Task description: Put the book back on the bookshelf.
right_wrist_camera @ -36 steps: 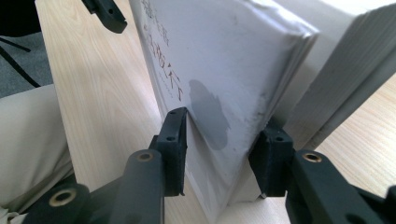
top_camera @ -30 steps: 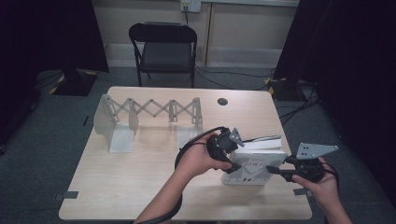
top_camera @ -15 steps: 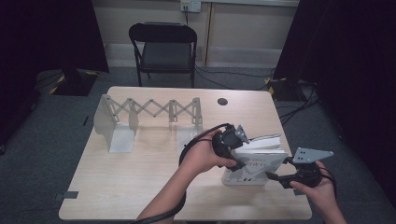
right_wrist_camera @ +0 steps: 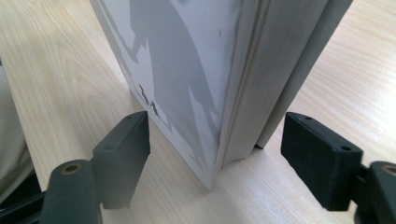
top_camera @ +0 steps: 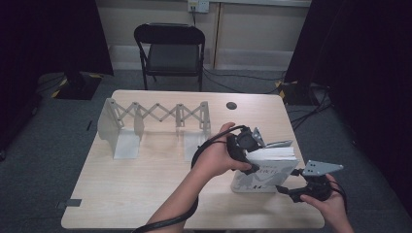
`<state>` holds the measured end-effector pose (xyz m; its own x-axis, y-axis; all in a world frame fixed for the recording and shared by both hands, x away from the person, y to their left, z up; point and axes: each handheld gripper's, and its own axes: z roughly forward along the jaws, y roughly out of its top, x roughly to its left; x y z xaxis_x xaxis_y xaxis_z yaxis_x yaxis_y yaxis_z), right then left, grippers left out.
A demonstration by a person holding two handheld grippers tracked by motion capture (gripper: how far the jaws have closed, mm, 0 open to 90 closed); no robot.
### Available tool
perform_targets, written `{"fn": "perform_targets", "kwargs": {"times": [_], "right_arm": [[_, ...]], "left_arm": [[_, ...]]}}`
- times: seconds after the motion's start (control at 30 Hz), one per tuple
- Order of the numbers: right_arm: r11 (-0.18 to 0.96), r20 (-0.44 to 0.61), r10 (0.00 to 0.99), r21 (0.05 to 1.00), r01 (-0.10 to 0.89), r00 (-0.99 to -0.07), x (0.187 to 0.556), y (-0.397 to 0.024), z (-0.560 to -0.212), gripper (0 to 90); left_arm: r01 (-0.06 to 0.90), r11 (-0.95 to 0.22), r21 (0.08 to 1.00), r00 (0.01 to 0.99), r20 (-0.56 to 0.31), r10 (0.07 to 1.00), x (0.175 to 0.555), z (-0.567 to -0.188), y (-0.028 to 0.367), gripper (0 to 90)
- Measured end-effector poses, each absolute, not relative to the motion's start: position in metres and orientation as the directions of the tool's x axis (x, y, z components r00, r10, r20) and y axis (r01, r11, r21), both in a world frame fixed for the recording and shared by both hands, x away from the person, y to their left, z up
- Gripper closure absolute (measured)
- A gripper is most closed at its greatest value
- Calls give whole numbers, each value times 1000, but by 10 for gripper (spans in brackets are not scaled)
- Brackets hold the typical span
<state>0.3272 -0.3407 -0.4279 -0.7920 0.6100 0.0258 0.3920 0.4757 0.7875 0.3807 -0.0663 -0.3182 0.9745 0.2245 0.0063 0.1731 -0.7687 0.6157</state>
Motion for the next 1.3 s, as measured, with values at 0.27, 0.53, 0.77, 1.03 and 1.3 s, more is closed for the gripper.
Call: {"fn": "perform_targets", "kwargs": {"times": [0.27, 0.53, 0.77, 1.03, 1.3], "right_arm": [[459, 53, 630, 780, 426, -775, 326, -343, -443, 192], [429, 70, 666, 779, 458, -743, 326, -345, -457, 150], [431, 54, 692, 769, 471, -720, 327, -339, -468, 148], [458, 30, 699, 748, 481, -714, 328, -331, -483, 149], [501, 2, 696, 714, 489, -718, 328, -330, -495, 145]], "left_arm": [[180, -790, 586, 976, -3, 220, 374, -314, -68, 509], [209, -790, 576, 968, -4, 253, 371, -313, -60, 527], [245, -797, 552, 958, -13, 285, 368, -310, -42, 528], [258, -796, 548, 954, -17, 298, 367, -310, -35, 522], [273, -800, 535, 951, -22, 309, 372, -309, -37, 504]]}}
